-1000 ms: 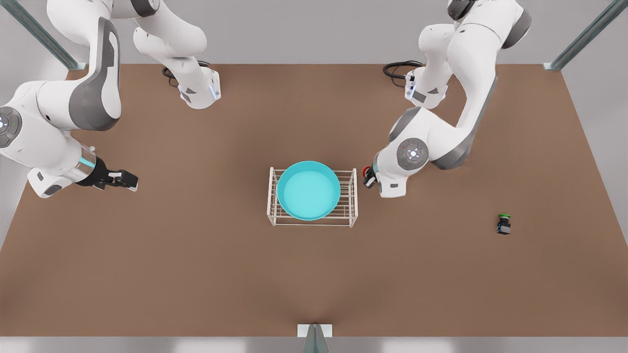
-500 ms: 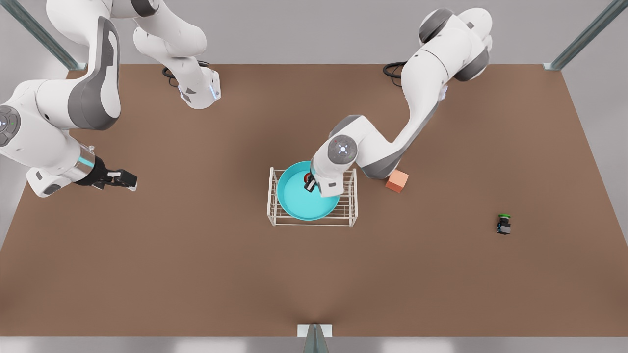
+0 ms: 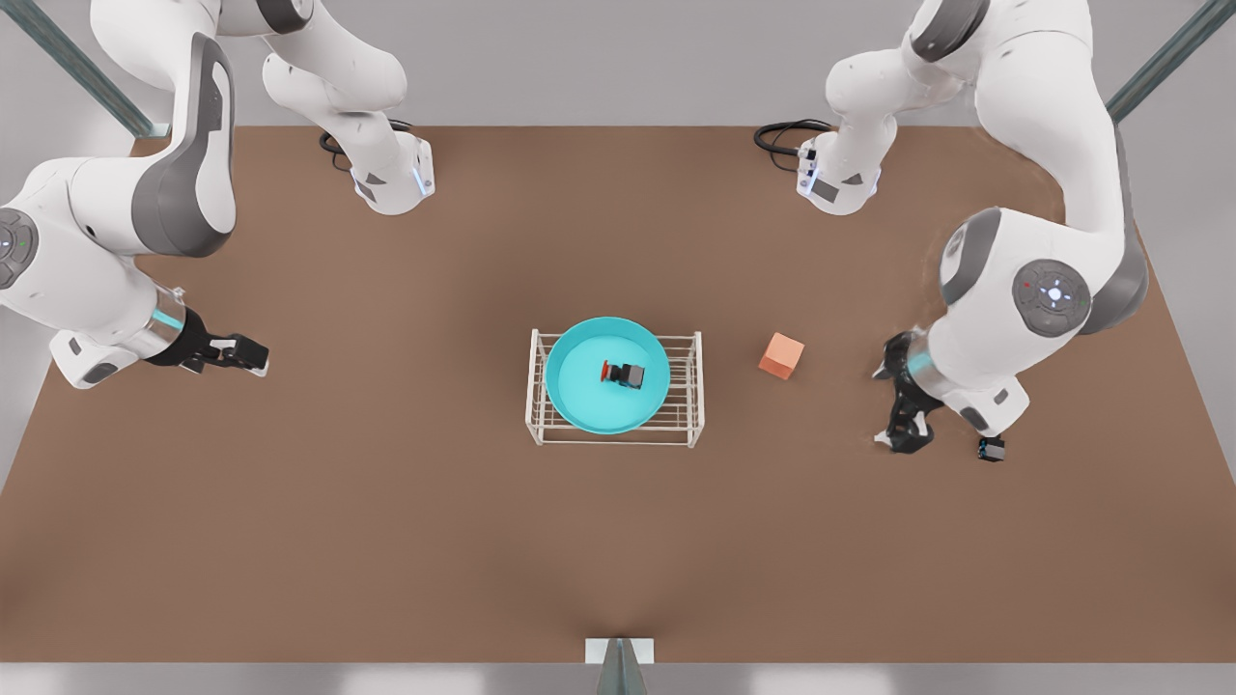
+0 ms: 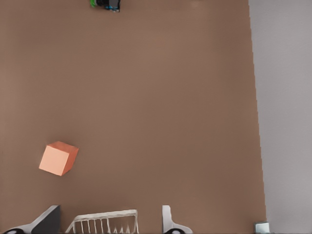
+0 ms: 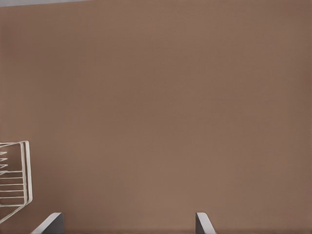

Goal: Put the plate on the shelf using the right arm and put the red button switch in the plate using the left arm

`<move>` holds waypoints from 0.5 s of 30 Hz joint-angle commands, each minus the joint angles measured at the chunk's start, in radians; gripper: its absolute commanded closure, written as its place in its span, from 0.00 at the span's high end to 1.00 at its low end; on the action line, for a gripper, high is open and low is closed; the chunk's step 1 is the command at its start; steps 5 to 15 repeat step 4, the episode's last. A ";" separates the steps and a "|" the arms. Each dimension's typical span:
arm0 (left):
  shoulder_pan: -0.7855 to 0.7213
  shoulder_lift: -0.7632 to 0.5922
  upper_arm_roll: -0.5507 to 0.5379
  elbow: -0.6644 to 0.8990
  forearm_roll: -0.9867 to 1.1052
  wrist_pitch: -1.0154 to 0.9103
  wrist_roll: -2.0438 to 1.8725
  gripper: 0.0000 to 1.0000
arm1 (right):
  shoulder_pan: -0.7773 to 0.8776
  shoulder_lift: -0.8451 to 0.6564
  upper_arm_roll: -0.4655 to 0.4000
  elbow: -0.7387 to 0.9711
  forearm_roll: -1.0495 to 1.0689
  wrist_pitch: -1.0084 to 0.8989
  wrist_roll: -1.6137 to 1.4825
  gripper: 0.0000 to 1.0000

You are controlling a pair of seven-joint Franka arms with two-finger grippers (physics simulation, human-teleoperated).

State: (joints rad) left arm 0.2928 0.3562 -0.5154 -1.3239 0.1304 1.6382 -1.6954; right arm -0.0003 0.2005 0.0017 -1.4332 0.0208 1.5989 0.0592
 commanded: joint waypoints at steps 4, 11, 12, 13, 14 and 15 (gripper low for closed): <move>0.117 -0.051 -0.003 0.002 -0.029 -0.213 1.418 1.00 | 0.000 -0.003 0.000 0.000 0.001 0.000 0.001 1.00; 0.117 -0.051 -0.003 0.002 -0.029 -0.213 1.418 1.00 | 0.000 -0.003 0.000 0.000 0.001 0.000 0.001 1.00; 0.117 -0.051 -0.003 0.002 -0.029 -0.213 1.418 1.00 | 0.000 -0.003 0.000 0.000 0.001 0.000 0.001 1.00; 0.117 -0.051 -0.003 0.002 -0.029 -0.213 1.418 1.00 | 0.000 -0.003 0.000 0.000 0.001 0.000 0.001 1.00; 0.117 -0.051 -0.003 0.002 -0.029 -0.213 1.418 1.00 | 0.000 -0.003 0.000 0.000 0.001 0.000 0.001 1.00; 0.117 -0.051 -0.003 0.002 -0.029 -0.213 1.418 1.00 | 0.000 -0.003 0.000 0.000 0.001 0.000 0.001 1.00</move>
